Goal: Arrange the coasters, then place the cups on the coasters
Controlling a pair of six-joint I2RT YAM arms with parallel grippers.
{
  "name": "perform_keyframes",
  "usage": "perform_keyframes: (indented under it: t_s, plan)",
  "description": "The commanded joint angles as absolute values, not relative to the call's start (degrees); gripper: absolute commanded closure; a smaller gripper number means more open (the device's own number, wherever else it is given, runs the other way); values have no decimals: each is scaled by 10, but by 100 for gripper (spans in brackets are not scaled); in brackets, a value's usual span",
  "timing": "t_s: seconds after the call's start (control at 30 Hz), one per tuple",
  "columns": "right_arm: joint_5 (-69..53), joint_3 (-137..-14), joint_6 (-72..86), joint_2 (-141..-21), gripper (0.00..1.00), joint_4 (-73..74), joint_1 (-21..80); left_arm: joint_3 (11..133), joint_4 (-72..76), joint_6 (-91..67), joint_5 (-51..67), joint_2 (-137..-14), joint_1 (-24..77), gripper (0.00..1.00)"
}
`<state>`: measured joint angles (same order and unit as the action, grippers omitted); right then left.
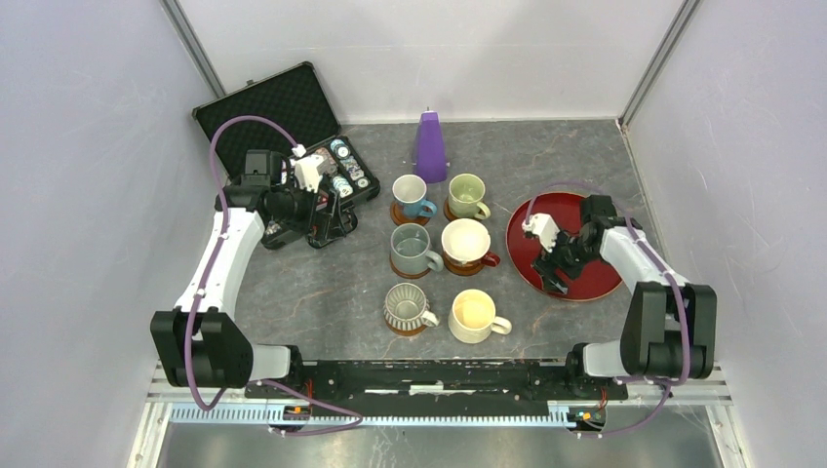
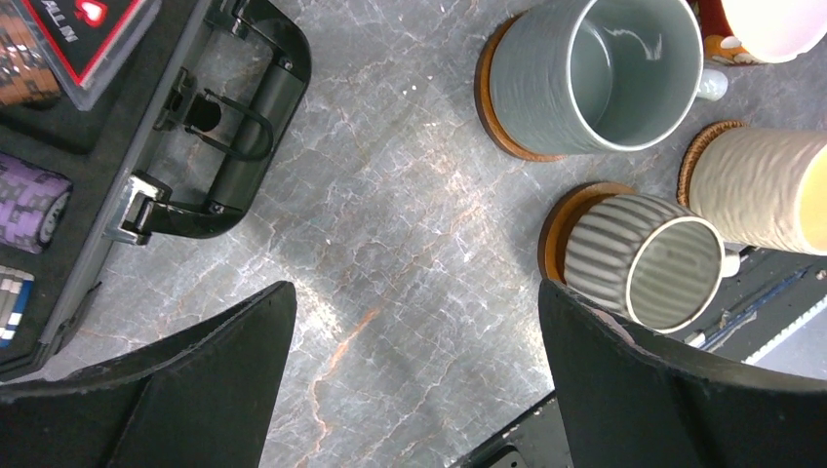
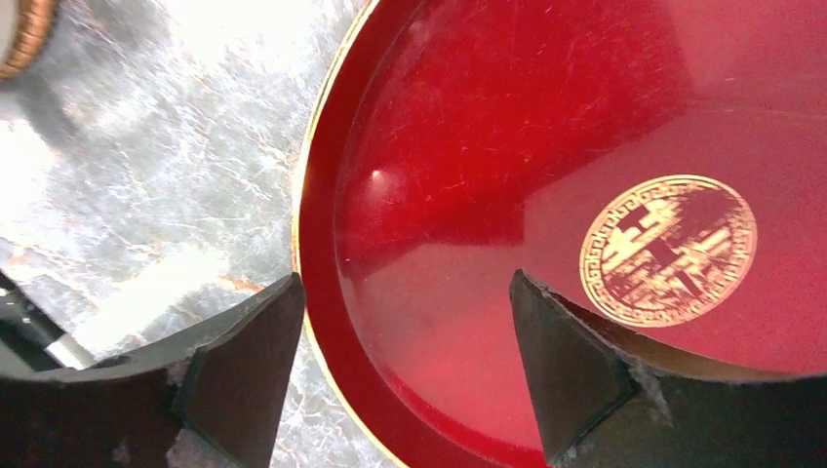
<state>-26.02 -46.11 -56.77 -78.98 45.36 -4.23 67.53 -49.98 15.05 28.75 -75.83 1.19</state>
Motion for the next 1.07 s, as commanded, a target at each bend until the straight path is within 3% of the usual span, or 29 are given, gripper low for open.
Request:
perform_keyframes:
  t_s: [0.0,0.1,0.4,0.7,1.03]
  plan:
    - [-306,-529,-539,-749,12,486,-56,707,-519,148,278,-771,9,0]
    - [-337,-566,-495,-736,2,461,-75,708,-499,137,270,-765,1,0]
    - [-367,-563,-291,-708,2,242,-150,719,-419,89,213,-768,-44,0]
    - [-381,-492,-240,-737,2,150,-196,625,-356,90,176,-753,-61,0]
    - [-383,-457,-241,-727,2,126,-196,618,-350,84,182,-758,-62,0]
